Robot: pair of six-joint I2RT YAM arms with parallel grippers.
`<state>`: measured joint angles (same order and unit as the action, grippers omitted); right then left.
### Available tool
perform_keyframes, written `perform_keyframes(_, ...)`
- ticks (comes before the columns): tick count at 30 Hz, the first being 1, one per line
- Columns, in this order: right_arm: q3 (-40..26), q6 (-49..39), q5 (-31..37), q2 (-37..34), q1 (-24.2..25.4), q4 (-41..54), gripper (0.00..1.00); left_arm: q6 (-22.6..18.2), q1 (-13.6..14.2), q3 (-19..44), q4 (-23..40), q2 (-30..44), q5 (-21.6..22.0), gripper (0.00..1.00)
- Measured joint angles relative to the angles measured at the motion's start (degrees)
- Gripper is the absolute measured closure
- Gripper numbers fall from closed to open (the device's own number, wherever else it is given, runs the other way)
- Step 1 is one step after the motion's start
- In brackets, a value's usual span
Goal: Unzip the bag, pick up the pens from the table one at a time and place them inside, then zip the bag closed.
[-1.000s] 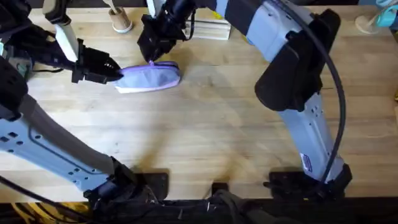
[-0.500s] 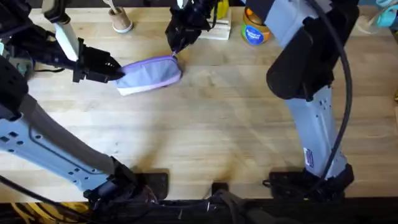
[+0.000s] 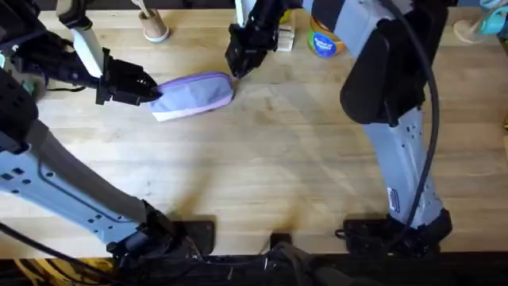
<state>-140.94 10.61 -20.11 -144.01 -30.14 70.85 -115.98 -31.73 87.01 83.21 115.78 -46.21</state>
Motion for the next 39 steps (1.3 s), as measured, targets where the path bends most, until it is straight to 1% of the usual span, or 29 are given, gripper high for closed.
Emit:
perform_keyframes(4, 5.72, 3.38, -0.51, -1.04, -0.05, -3.25, 0.967, 0.0, 0.33, -0.19, 0.16, 0.0, -0.12, 0.958)
perform_keyframes(6, 7.03, 4.74, -0.69, -1.05, -0.16, -4.07, 0.967, 0.0, 0.35, -0.29, 0.23, 0.01, -0.1, 0.958)
perform_keyframes(13, 6.56, 6.36, 0.03, -1.03, -0.14, -3.42, 0.966, 0.0, 0.35, -0.32, 0.27, -0.01, -0.05, 0.958)
perform_keyframes(14, 5.77, 6.6, 0.49, -1.03, -0.07, -2.68, 0.933, 0.0, 0.35, -0.32, 0.27, -0.01, -0.02, 0.958)
perform_keyframes(16, 3.77, 6.56, 2.54, -1.03, 0.2, -0.52, 0.81, 0.0, 0.23, -0.32, 0.07, 0.01, 0.28, 0.958)
perform_keyframes(19, -1.29, 6.78, 4.93, -1.16, 1.07, 2.68, 0.527, 0.0, 0.0, -0.32, 0.03, -0.01, 0.36, 0.958)
perform_keyframes(20, -3.56, 6.79, 5.44, -1.16, 1.32, 3.62, 0.379, 0.0, 0.0, -0.32, 0.03, 0.01, 0.36, 0.958)
perform_keyframes(22, -8.26, 6.47, 6.22, -1.16, 1.8, 5.13, 0.134, 0.0, -0.02, -0.32, -0.03, 0.01, 0.36, 0.958)
perform_keyframes(23, -10.55, 5.87, 6.72, -1.16, 1.94, 6.0, 0.04, 0.0, -0.02, -0.32, -0.03, 0.0, 0.38, 0.958)
perform_keyframes(24, -13.47, 5.58, 7.37, -1.15, 1.99, 7.34, 0.014, 0.0, -0.02, -0.32, -0.05, -0.01, 0.37, 0.958)
perform_keyframes(27, -21.38, 3.97, 10.31, -1.16, 1.91, 11.7, 0.007, 0.0, -0.02, -0.32, -0.05, 0.01, 0.38, 0.958)
perform_keyframes(28, -23.88, 3.3, 11.18, -1.15, 1.91, 12.82, 0.007, -0.11, -0.02, -0.32, -0.08, -0.01, 0.38, 0.923)
perform_keyframes(29, -26.49, 2.62, 11.87, -1.14, 1.91, 13.76, 0.007, -0.29, -0.02, -0.32, -0.07, -0.01, 0.47, 0.817)
perform_keyframes(32, -33.06, 1.38, 13.21, -1.06, 2.0, 14.57, 0.007, -0.22, -0.39, -0.32, -0.08, -0.01, 0.95, 0.346)
perform_keyframes(34, -35.59, 0.38, 13.67, -0.73, 2.23, 14.86, 0.007, -0.16, -0.71, -0.32, -0.05, -0.01, 1.02, 0.066)
perform_keyframes(35, -36.12, -0.25, 13.9, -0.32, 2.38, 14.99, 0.007, -0.18, -0.83, -0.32, -0.11, 0.0, 1.07, 0.022)
perform_keyframes(39, -36.46, -2.4, 15.91, 1.77, 3.33, 16.61, 0.006, -0.2, -0.98, -0.32, -1.25, 0.01, 1.08, 0.008)
